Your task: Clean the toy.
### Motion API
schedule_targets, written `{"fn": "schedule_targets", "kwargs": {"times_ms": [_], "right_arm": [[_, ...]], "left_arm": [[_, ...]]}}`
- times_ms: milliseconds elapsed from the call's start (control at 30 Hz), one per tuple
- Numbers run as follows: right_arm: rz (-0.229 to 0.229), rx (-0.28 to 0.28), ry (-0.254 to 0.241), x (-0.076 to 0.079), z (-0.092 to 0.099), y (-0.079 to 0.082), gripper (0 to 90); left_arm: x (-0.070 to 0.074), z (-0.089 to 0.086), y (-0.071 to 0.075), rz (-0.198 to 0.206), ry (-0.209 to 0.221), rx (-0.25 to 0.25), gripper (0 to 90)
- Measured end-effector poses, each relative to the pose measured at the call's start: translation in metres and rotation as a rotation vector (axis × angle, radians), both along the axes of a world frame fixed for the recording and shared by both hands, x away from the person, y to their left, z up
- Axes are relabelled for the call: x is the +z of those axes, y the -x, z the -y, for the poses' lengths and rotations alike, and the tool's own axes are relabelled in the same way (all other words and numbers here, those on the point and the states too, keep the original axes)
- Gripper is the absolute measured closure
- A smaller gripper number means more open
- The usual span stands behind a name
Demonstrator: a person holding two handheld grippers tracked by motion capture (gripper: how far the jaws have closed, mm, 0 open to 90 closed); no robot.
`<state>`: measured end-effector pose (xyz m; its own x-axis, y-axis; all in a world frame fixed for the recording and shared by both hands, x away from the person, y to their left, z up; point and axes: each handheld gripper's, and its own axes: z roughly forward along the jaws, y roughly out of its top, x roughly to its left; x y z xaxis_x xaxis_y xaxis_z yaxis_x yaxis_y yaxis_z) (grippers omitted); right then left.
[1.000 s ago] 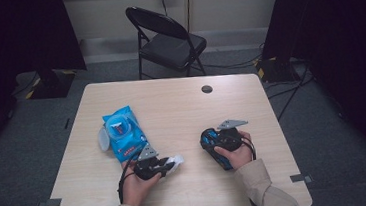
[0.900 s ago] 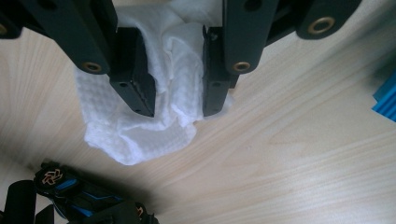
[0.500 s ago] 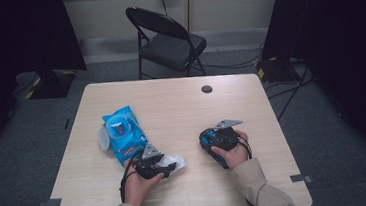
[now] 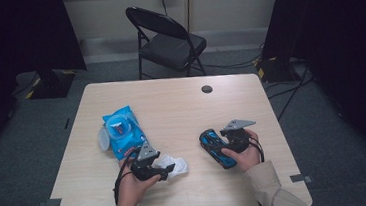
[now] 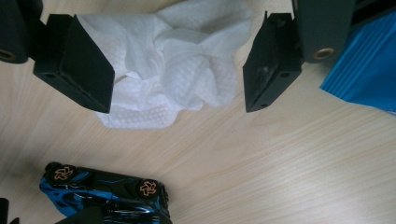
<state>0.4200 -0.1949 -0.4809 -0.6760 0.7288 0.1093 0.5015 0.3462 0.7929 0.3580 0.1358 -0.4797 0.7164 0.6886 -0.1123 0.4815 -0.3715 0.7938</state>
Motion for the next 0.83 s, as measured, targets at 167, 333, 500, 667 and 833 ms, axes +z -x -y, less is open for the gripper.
{"fn": "schedule_targets", "kwargs": {"times_ms": [167,333,500,667,833], "right_arm": [[0.002,0.035,0.001,0.005,0.013,0.020,16.0],[0.000,0.041,-0.024,0.006,0.028,0.038,16.2],[-0.009,0.027,-0.031,0.001,0.043,0.053,15.7],[-0.003,0.017,0.001,-0.004,0.055,0.065,15.4],[-0.009,0.024,0.018,-0.013,0.064,0.077,15.6]], "left_arm": [[0.005,-0.004,0.008,-0.009,-0.003,-0.006,22.8],[0.005,-0.009,0.016,-0.007,-0.002,-0.009,22.3],[0.007,-0.018,0.024,-0.006,-0.002,-0.016,21.4],[0.003,-0.028,0.034,-0.017,-0.006,-0.021,20.7],[-0.008,-0.042,0.043,-0.036,-0.015,-0.005,19.1]]}}
